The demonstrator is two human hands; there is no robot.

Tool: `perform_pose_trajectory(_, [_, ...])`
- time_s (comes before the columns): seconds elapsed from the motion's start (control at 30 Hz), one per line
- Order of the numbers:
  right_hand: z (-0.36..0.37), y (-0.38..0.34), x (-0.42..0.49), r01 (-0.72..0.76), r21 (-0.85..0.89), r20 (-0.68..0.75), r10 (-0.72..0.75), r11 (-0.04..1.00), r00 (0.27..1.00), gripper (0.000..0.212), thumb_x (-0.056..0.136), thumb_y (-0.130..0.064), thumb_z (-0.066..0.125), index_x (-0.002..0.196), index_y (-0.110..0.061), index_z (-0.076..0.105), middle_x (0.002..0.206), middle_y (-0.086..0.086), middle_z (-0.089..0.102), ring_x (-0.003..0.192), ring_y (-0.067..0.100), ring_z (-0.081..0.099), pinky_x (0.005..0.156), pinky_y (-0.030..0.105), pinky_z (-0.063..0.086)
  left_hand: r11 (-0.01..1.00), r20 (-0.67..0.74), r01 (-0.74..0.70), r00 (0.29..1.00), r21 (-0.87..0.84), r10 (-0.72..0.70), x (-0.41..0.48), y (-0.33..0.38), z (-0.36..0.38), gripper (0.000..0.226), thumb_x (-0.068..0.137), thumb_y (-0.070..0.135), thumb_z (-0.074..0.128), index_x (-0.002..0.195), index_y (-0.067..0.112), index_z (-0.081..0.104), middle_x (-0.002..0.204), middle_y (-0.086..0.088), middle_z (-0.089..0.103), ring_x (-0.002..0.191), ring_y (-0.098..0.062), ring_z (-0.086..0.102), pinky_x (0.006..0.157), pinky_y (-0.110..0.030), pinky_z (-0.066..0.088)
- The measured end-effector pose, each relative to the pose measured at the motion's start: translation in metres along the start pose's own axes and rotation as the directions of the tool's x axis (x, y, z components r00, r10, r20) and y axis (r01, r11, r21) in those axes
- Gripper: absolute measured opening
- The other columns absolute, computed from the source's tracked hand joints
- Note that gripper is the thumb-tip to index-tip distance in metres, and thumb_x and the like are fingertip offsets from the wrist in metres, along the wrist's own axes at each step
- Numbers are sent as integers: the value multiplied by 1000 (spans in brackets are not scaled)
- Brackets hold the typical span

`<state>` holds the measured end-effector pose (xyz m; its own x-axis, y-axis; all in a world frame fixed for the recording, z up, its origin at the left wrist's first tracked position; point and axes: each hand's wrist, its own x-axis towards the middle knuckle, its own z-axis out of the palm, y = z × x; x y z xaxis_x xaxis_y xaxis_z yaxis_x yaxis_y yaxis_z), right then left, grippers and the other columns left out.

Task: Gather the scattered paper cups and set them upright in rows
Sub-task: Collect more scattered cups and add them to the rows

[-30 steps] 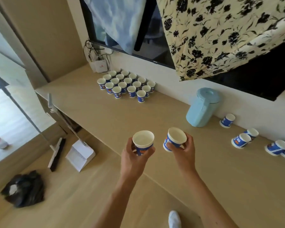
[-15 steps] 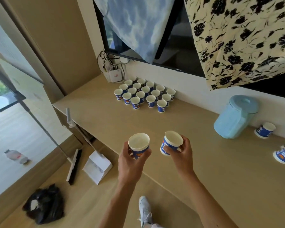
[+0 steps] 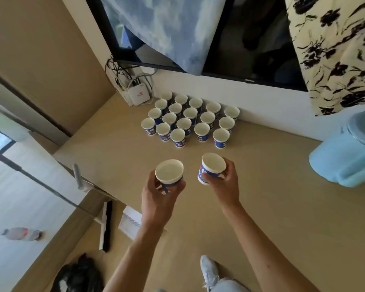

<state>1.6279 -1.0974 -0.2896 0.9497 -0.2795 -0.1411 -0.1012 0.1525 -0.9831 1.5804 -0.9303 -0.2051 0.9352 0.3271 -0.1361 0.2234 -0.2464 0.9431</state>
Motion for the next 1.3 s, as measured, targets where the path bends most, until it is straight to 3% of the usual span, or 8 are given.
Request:
perform_pose_trajectory(0.23, [27, 21, 37, -22, -67, -77, 17, 998, 997, 65, 62, -28, 87, 120, -31, 57, 117, -12, 66, 107, 12, 67, 88, 31, 59, 1000, 116, 12, 993, 28, -16, 75, -22, 1, 46, 64, 38, 84, 104, 43, 63, 98, 20, 73, 93, -3, 69, 79, -27, 54])
perform_pose_trajectory(0.37, [45, 38, 54, -22, -141, -152, 0, 990, 988, 64, 70, -15, 88, 123, -26, 55, 118, -11, 66, 110, 13, 66, 93, 37, 59, 999, 190, -11, 982, 34, 4, 118, -41, -3, 46, 64, 38, 84, 103, 46, 62, 97, 24, 72, 92, 3, 69, 78, -22, 51])
perform_pose_trajectory(0.57, [83, 71, 81, -38, -235, -255, -24, 971, 967, 62, 71, -14, 88, 122, -26, 55, 116, -11, 67, 108, 12, 67, 87, 26, 58, 998, 310, -48, 950, 33, 35, 175, -77, -8, 47, 66, 36, 84, 107, 41, 61, 98, 21, 71, 91, -1, 70, 77, -25, 51])
perform_pose_trajectory(0.73, [108, 99, 109, -19, -288, -300, -71, 957, 951, 61, 72, -15, 88, 123, -24, 55, 116, -11, 66, 107, 13, 67, 85, 24, 57, 997, 372, -76, 926, 28, 60, 204, -110, -12, 53, 64, 42, 82, 112, 38, 60, 100, 17, 71, 94, -8, 70, 77, -32, 54])
perform_pose_trajectory(0.8, [113, 110, 121, -3, -302, -306, -94, 953, 947, 60, 72, -14, 87, 122, -25, 55, 114, -13, 67, 103, 11, 68, 81, 21, 56, 994, 402, -101, 912, 29, 81, 210, -122, -15, 55, 63, 46, 80, 114, 41, 59, 102, 18, 71, 97, -6, 69, 76, -29, 51])
perform_pose_trajectory(0.93, [118, 131, 145, 42, -344, -313, -156, 938, 937, 59, 71, -15, 85, 120, -29, 55, 109, -15, 69, 94, 10, 70, 82, 31, 59, 985, 442, -173, 885, 16, 149, 227, -148, -19, 56, 65, 44, 80, 117, 40, 60, 103, 16, 72, 94, -6, 70, 74, -19, 52])
perform_pose_trajectory(1.03, [121, 146, 157, 74, -399, -291, -203, 914, 935, 58, 70, -22, 84, 118, -35, 53, 107, -17, 68, 88, 10, 70, 78, 24, 58, 977, 454, -215, 872, 16, 184, 238, -165, -19, 57, 63, 47, 80, 116, 40, 60, 99, 16, 72, 89, -5, 69, 70, -7, 48])
perform_pose_trajectory(1.3, [119, 165, 174, 113, -440, -293, -262, 891, 919, 60, 68, -27, 85, 119, -34, 53, 105, -23, 68, 90, 2, 69, 76, 18, 57, 967, 481, -251, 844, -34, 236, 254, -193, -7, 56, 61, 50, 79, 113, 42, 61, 99, 18, 73, 87, -5, 70, 73, -10, 50])
